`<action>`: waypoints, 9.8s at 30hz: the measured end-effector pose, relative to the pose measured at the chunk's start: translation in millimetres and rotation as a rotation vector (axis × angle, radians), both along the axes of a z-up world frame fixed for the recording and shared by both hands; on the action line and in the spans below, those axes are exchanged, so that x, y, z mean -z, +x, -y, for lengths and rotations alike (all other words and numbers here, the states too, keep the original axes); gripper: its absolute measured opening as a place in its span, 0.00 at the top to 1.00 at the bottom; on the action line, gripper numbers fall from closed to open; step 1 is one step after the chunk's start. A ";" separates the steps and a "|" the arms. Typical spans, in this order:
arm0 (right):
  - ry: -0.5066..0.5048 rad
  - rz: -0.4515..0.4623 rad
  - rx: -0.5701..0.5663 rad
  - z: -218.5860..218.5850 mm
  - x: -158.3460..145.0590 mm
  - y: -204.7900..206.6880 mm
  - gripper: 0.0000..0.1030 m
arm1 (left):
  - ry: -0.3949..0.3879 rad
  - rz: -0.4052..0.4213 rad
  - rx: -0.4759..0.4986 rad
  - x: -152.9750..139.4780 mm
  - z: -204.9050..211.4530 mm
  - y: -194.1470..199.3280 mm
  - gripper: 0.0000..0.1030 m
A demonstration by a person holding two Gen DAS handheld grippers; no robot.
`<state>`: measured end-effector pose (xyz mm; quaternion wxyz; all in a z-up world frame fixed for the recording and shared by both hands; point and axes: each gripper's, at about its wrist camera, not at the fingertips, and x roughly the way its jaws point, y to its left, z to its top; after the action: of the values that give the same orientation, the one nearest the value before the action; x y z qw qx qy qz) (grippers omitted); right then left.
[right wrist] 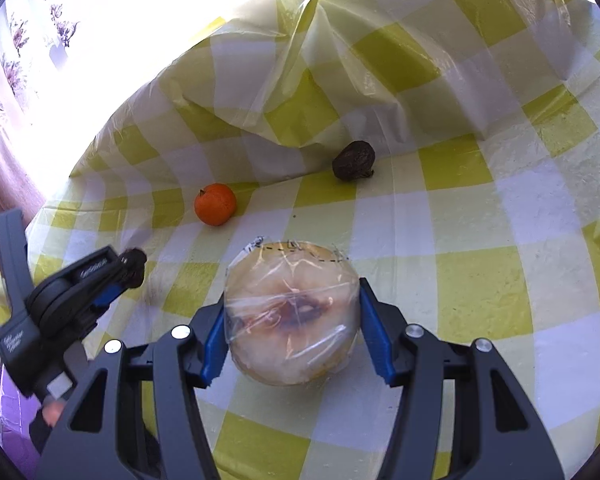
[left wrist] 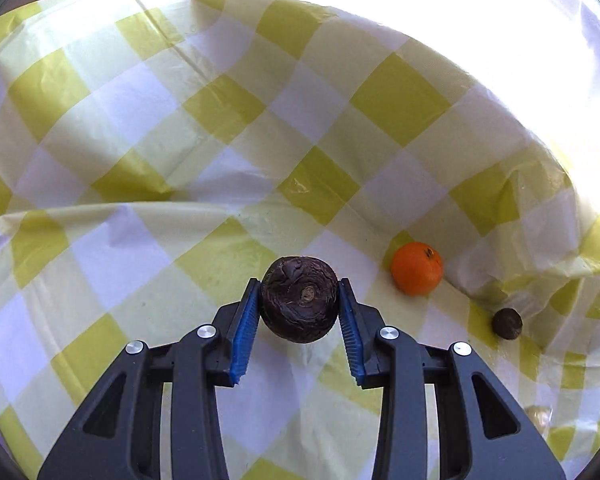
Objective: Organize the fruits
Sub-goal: 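Lift the wrapped fruit and dark fruit and carry both toward the box, then open the right tool over the box while the left tool releases the dark fruit, then move both open tools back toward the last orange and dark fruit, then close the right tool on the last dark round fruit, then lift the dark fruit with the right tool while the left tool grasps the orange, then carry the dark fruit and orange together toward the box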
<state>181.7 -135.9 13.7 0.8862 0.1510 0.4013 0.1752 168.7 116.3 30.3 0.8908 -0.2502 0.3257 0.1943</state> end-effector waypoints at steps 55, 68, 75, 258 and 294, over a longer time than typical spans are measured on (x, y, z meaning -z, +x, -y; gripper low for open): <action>-0.164 0.565 -0.046 -53.6 -70.4 -357.3 0.44 | 0.517 0.476 0.147 -71.9 67.2 -399.6 0.65; -0.133 0.714 -0.272 -134.3 -116.0 -395.9 0.44 | 0.515 0.436 -0.087 -97.8 -8.0 -442.2 0.65; -0.171 0.733 -0.454 -197.3 -133.8 -406.3 0.44 | 0.433 0.278 -0.170 -103.1 -61.4 -454.3 0.65; 0.006 -0.026 0.184 51.5 17.0 16.3 0.63 | 0.082 -0.119 0.247 14.5 46.0 107.6 0.59; -0.022 -0.012 0.117 37.2 13.3 -55.4 0.63 | 0.060 -0.069 0.389 18.5 82.0 -154.6 0.59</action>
<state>126.2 -173.0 0.3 0.8941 0.1657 0.3990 0.1179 14.1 34.4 11.8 0.9070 -0.1490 0.3923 0.0365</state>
